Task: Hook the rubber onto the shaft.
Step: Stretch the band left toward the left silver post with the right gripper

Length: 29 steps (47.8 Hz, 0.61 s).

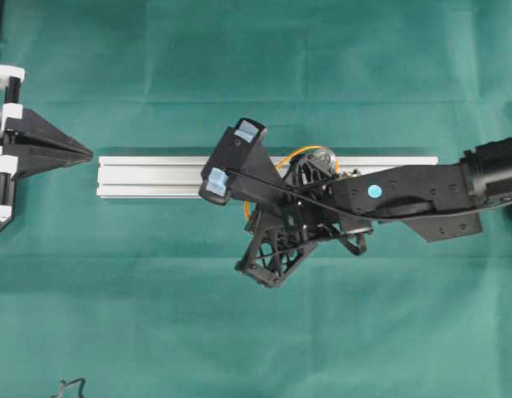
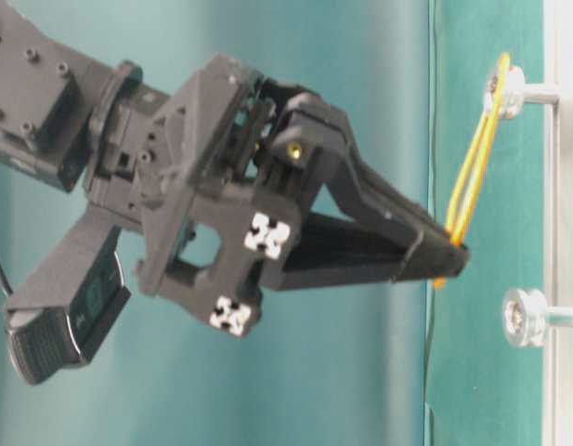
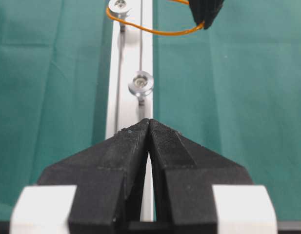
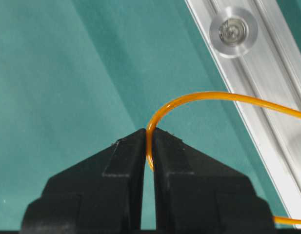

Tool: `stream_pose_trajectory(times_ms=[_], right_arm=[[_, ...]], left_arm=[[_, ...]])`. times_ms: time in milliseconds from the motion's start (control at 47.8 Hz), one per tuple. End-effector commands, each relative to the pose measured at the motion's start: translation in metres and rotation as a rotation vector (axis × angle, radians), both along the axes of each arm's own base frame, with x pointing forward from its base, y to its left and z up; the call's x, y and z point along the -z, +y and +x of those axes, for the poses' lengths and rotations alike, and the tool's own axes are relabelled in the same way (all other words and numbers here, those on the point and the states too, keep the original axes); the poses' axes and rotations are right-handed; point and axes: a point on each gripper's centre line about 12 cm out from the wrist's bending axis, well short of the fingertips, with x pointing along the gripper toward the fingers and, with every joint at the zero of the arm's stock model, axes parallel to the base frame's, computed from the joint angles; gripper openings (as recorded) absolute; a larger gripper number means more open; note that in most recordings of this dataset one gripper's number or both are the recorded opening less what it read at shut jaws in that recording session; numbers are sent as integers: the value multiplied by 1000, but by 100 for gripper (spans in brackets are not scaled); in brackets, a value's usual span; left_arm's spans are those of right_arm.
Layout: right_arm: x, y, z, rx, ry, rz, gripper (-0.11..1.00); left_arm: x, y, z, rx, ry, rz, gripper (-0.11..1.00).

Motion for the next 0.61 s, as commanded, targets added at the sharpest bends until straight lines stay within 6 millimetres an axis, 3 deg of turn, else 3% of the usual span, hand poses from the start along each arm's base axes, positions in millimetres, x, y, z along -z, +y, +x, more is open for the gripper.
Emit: stream_pose_trajectory(times_ms=[0, 586], right_arm=[[-18, -1, 6, 4, -59, 8, 7], [-14, -18, 25, 35, -87, -4, 7]], left_arm=[[-12, -1, 3, 3, -28, 1, 0], [-12, 0, 3, 2, -31, 1, 0]])
